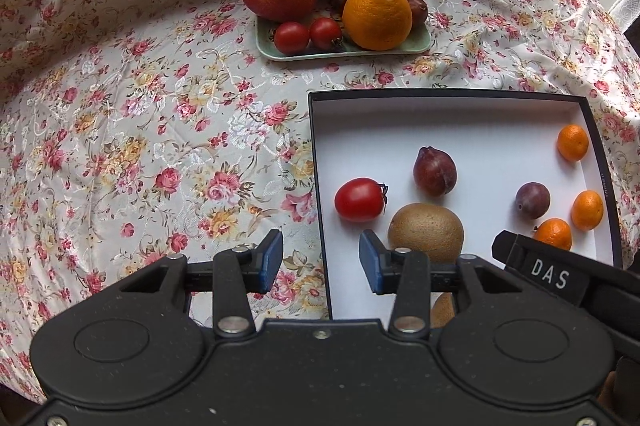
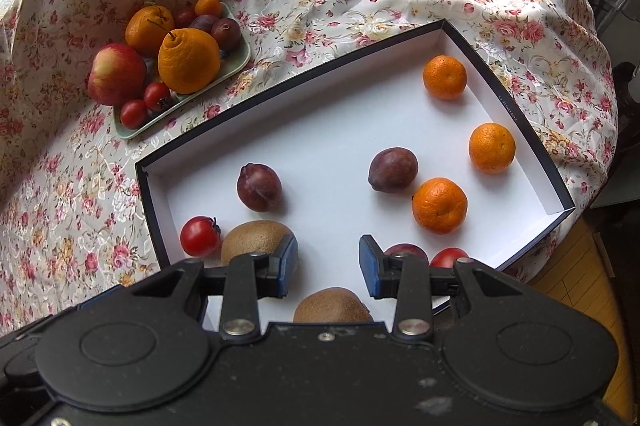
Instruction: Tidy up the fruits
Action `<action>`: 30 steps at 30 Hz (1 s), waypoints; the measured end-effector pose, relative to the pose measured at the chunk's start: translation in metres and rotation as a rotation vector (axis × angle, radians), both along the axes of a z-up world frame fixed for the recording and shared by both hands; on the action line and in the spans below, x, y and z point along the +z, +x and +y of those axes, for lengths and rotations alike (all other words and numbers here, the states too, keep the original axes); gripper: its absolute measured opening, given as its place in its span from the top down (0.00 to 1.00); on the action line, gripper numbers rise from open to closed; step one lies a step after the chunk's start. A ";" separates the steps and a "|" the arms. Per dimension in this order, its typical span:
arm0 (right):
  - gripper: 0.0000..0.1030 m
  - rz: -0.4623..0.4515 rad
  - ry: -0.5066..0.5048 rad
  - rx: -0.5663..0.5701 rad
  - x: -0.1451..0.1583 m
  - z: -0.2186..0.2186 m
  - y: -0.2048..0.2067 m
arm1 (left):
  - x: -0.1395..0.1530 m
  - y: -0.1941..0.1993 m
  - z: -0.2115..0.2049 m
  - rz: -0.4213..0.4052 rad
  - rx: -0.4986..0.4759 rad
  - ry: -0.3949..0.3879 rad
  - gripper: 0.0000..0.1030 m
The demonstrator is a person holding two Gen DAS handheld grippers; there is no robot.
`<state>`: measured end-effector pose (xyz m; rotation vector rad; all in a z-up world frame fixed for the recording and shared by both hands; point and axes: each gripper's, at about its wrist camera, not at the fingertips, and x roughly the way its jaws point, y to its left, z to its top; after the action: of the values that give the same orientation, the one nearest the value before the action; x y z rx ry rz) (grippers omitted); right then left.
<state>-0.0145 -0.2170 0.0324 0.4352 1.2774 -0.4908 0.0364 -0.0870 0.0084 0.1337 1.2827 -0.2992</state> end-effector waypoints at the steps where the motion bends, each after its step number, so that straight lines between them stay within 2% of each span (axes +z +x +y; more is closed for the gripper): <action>1: 0.63 0.004 -0.005 0.008 -0.001 0.002 0.001 | 0.000 0.000 0.001 -0.002 0.000 0.002 0.51; 15: 0.63 0.036 -0.012 0.066 -0.005 0.005 0.001 | -0.003 0.002 0.000 0.004 -0.011 0.017 0.50; 24: 0.63 0.047 -0.123 0.169 -0.002 0.012 0.001 | -0.005 0.002 -0.001 0.010 -0.019 0.021 0.50; 30: 0.64 0.050 -0.118 0.181 -0.002 0.013 0.001 | -0.006 0.002 -0.002 0.015 -0.021 0.028 0.50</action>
<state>-0.0139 -0.2042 0.0305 0.2077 1.3142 -0.4235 0.0382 -0.0886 0.0021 0.1696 1.3009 -0.3011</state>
